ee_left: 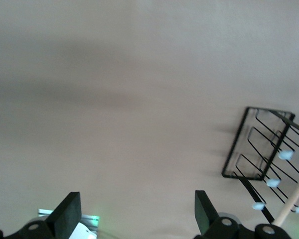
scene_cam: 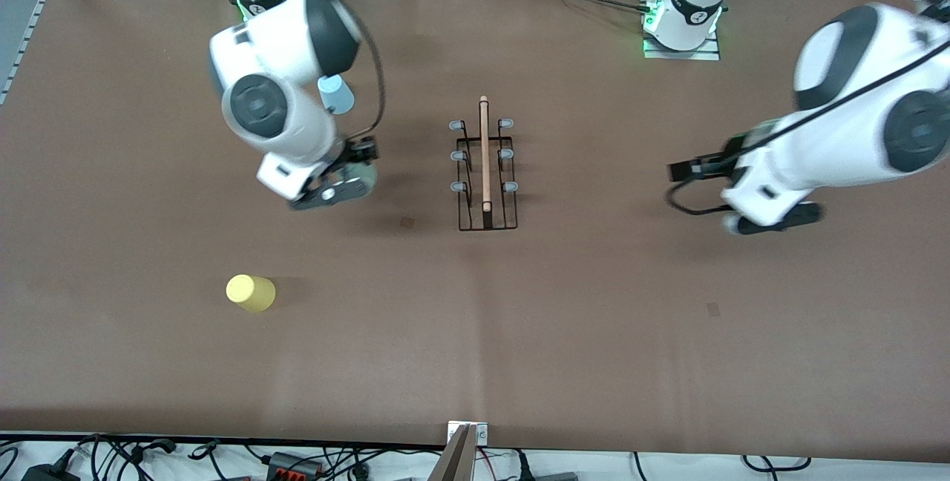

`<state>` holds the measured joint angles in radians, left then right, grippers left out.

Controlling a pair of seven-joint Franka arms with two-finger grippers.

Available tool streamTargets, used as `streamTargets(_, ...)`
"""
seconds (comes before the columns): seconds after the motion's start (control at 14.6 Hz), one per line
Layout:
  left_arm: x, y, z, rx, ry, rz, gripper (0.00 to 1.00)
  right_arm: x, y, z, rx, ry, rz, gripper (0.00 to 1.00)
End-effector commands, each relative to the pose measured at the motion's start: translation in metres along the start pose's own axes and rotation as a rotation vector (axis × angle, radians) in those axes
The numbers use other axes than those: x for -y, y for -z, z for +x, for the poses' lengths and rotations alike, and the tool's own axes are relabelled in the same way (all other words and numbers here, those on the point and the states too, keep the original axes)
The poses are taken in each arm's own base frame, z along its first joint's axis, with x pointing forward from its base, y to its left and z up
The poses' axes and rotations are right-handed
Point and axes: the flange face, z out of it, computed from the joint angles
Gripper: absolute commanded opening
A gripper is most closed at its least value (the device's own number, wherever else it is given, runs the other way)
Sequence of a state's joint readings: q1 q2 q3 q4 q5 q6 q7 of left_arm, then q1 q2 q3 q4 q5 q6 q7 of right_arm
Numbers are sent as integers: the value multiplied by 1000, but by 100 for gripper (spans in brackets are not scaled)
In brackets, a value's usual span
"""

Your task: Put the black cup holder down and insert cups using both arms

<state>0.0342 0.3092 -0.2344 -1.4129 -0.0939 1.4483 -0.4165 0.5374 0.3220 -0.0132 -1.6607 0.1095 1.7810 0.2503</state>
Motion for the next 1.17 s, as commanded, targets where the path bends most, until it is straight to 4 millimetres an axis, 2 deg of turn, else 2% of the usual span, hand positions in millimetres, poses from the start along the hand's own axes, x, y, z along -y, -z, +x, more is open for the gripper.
streamTargets(0.0,51,38,-11,-70,-33,32,100,47,3,-18,6,-8,15,26)
streamTargets(0.14,77,58,-17,-124,-13,66,100,71,0,-28,33,-1,77,26)
streamTargets(0.21,85,62,-19,-137,-2,88,100,84,-2,-33,44,14,92,26)
streamTargets(0.34,89,51,-28,-177,-15,105,100,113,-12,-44,49,58,82,26)
streamTargets(0.48,90,41,-42,-215,-23,101,100,129,-26,-44,50,72,90,26)
streamTargets(0.75,103,45,-37,-221,-59,92,100,146,-35,-43,28,86,106,26)
streamTargets(1.1,102,46,-36,-222,-59,88,100,153,-51,-37,15,88,106,26)
